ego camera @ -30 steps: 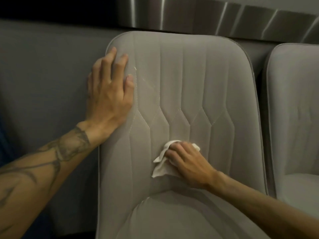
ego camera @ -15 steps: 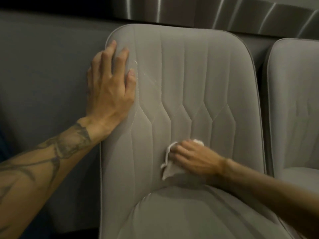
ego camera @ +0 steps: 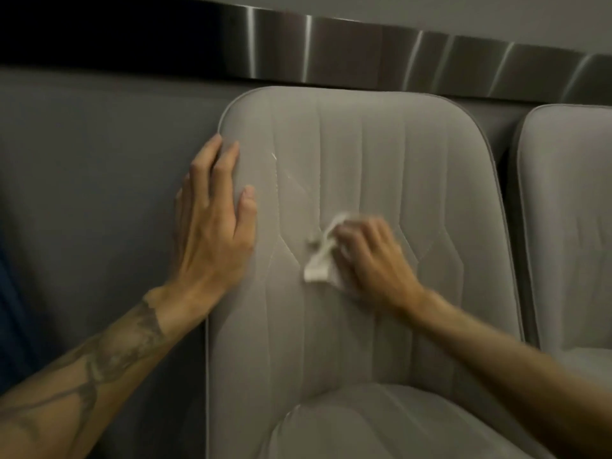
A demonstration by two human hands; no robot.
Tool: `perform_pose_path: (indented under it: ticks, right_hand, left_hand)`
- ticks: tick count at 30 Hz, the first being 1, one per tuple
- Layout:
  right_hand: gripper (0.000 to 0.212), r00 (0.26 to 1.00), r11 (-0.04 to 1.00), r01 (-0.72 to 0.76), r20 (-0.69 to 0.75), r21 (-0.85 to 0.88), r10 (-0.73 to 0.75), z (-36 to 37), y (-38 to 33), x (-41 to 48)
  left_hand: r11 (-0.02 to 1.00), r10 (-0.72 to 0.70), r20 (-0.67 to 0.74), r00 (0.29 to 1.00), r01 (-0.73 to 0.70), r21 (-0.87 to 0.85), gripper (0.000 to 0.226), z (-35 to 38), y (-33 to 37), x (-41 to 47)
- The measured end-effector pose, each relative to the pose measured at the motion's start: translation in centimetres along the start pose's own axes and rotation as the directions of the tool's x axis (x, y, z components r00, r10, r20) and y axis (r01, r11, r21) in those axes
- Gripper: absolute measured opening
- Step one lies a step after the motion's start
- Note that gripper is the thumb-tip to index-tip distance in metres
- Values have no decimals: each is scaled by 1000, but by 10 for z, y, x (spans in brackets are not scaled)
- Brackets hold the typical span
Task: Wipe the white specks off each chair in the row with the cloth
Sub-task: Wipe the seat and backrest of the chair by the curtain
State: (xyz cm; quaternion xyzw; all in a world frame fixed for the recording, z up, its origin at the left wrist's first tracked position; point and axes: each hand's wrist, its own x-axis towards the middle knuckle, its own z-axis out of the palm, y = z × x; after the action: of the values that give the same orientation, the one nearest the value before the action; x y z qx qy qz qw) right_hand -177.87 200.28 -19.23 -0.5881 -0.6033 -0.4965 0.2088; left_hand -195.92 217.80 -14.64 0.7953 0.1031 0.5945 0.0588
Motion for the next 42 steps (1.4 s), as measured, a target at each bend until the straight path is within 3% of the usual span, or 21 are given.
perform_pose_path:
  ticks: [3, 5, 7, 9, 11, 14, 17, 20, 23, 25, 28, 31, 33, 38, 40, 42]
  right_hand:
    - [21, 950, 976, -216, -231, 0, 210, -10, 26, 103]
    - [20, 907, 951, -304, -289, 48, 305, -9, 23, 130]
    - [20, 940, 966, -245, -226, 82, 257, -1, 1, 106]
    - [21, 993, 992, -79, -80, 98, 87, 3, -22, 61]
    - [23, 1000, 996, 26, 7, 85, -26, -4, -21, 47]
    - [25, 985, 995, -93, -144, 41, 98, -8, 11, 105]
    - [25, 910, 959, -282, -307, 36, 279, -8, 24, 161]
    - [22, 933, 967, -238, -256, 88, 253, 4, -10, 125]
    - [23, 996, 986, -70, -48, 148, 78, 7, -46, 51]
    - [25, 999, 994, 30, 21, 106, -32, 1, -39, 43]
    - [26, 985, 994, -101, -137, 44, 106, -2, -5, 103]
    - [23, 909, 953, -294, -290, 70, 301, -3, 5, 153]
    - [23, 915, 958, -269, -284, 102, 287, 5, -16, 132]
    - [22, 995, 984, -79, -45, 162, 87, 18, -65, 30]
    - [20, 997, 992, -43, -62, 120, 50, 13, -45, 53]
    - [22, 977, 988, -114, -168, 101, 129, 8, -23, 101]
  left_hand:
    - [998, -24, -11, 1000, 23, -63, 55, 1, -1, -1]
    - [996, -40, -33, 999, 37, -82, 54, 2, -1, -2]
    - [994, -45, -49, 998, 40, -99, 52, 4, -2, -2]
    - [993, -44, -56, 997, 37, -108, 51, 6, -2, -3]
    - [993, -44, -57, 997, 37, -109, 50, 6, -1, -3]
    - [994, -41, -53, 998, 35, -107, 50, 6, 0, -3]
    - [994, -44, -52, 998, 38, -106, 51, 5, 0, -3]
    - [995, -35, -68, 997, 28, -101, 49, 5, 0, -4]
    - [996, -34, -77, 997, 27, -90, 48, 7, 0, -4]
    - [995, -40, -71, 997, 33, -91, 48, 5, 2, -4]
    - [996, -33, -69, 997, 27, -89, 48, 5, 2, -3]
    - [996, -31, -80, 996, 24, -85, 47, 5, 1, -4]
    - [994, -31, -84, 996, 22, -105, 46, 6, 1, -4]
    - [989, -42, -98, 994, 28, -146, 45, 7, 0, -3]
    - [990, -40, -102, 994, 25, -140, 46, 6, 1, -3]
    - [990, -41, -101, 994, 27, -136, 46, 6, 2, -3]
